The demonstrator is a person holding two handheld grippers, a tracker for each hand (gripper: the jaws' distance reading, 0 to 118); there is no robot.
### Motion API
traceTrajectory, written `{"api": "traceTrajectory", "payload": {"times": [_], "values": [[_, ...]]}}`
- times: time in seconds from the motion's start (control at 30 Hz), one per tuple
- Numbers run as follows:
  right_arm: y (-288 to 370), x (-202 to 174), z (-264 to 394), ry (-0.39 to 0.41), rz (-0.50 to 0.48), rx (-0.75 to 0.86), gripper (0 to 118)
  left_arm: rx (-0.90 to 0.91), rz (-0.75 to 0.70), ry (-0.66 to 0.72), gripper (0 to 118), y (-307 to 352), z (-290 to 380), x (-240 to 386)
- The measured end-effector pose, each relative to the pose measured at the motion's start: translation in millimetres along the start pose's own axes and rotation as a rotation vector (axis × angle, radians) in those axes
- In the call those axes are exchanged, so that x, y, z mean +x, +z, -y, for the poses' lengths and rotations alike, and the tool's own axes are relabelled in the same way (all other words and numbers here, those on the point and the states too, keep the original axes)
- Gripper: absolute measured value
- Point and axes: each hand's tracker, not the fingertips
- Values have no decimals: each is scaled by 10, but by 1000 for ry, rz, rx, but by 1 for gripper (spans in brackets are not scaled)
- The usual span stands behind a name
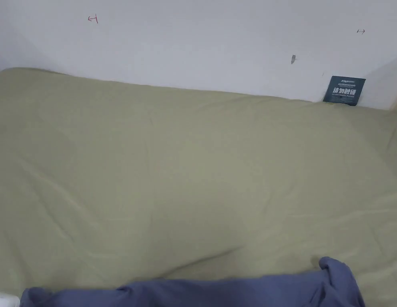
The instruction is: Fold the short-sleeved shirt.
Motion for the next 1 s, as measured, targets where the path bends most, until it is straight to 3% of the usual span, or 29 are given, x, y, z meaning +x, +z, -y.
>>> {"api": "traceTrajectory", "payload": {"times": [0.1, 0.17, 0.2, 0.23, 0.27, 0.3, 0.37, 0.43, 0.63, 0.67, 0.7, 0.73, 0.77, 0.87, 1.0], "values": [[-101, 162, 50, -60, 14, -2, 1, -41, 29, 93, 8, -161, 63, -133], [-98, 257, 66, -147, 5, 26, 9, -46, 17, 172, 27, -178, 83, -206], [-59, 294, 55, -195, 5, 19, 23, -48, 34, 213, 36, -155, 86, -257], [-1, 312, 49, -222, 35, 40, 57, -43, 39, 253, 53, -106, 85, -300], [84, 327, 22, -215, 66, 60, 75, -27, 33, 292, 66, -6, 79, -320], [196, 327, 3, -191, 86, 90, 75, 4, 36, 312, 69, 87, 59, -351], [397, 272, -73, -167, 180, 157, 75, 64, 3, 331, 69, 308, -43, -356], [543, 130, -155, -79, 238, 201, 75, 125, -58, 278, 69, 496, -197, -238], [632, -647, -181, 74, 161, 230, 69, 239, -103, 138, 67, 730, -515, 701], [613, -798, -149, 102, 150, 240, 62, 250, -108, 116, 60, 710, -509, 862], [586, -942, -108, 129, 141, 251, 49, 262, -115, 99, 43, 689, -499, 1049], [559, -1069, -64, 143, 144, 260, 14, 268, -113, 79, 9, 658, -492, 1203], [516, -1213, -17, 155, 145, 262, 3, 269, -128, 60, 0, 601, -476, 1388], [394, -1563, 169, 226, 139, 284, 2, 269, -122, 47, 0, 481, -341, 1761], [163, -1874, 483, 208, 136, 297, 1, 273, -126, 41, 0, 330, -63, 2203]]}}
